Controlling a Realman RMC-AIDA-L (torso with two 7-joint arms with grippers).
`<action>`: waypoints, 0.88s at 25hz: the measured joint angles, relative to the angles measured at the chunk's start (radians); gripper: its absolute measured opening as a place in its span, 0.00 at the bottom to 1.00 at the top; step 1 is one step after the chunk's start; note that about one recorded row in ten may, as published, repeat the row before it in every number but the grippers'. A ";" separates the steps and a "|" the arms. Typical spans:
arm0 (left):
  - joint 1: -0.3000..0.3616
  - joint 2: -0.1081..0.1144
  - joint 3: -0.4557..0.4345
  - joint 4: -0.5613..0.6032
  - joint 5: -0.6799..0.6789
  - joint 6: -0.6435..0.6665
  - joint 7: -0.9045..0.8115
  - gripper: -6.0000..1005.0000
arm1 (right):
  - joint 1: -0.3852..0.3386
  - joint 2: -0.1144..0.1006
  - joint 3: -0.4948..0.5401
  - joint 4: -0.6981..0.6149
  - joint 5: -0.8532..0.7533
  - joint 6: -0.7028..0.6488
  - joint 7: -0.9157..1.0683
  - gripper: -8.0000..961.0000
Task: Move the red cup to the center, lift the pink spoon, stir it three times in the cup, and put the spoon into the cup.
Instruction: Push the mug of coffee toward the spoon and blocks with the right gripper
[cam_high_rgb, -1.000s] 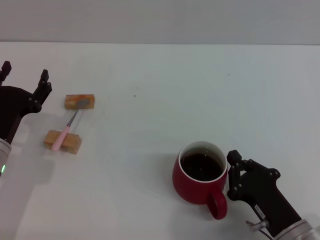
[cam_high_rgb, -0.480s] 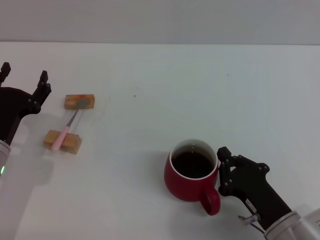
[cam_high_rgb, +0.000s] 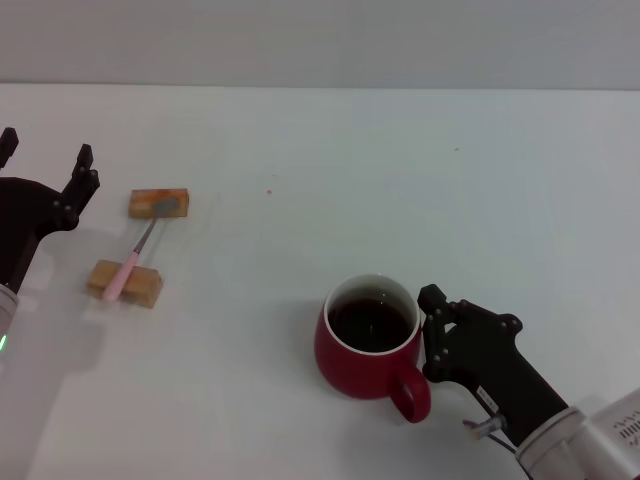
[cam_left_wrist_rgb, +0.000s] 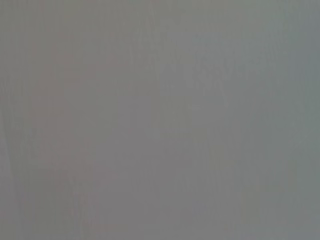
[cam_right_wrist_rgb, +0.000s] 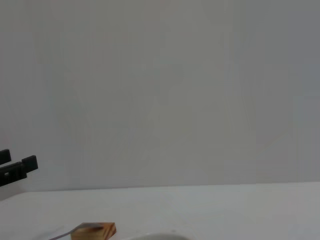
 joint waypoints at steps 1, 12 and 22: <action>0.000 0.000 0.000 0.000 0.000 0.000 0.000 0.83 | 0.004 0.000 0.000 0.000 0.000 0.005 0.000 0.01; 0.001 0.000 0.000 -0.001 0.000 0.000 0.000 0.83 | 0.023 0.000 0.024 -0.001 -0.018 0.039 0.002 0.01; 0.001 0.000 0.000 -0.001 0.000 0.000 0.000 0.83 | 0.028 0.000 0.054 -0.003 -0.065 0.060 0.002 0.01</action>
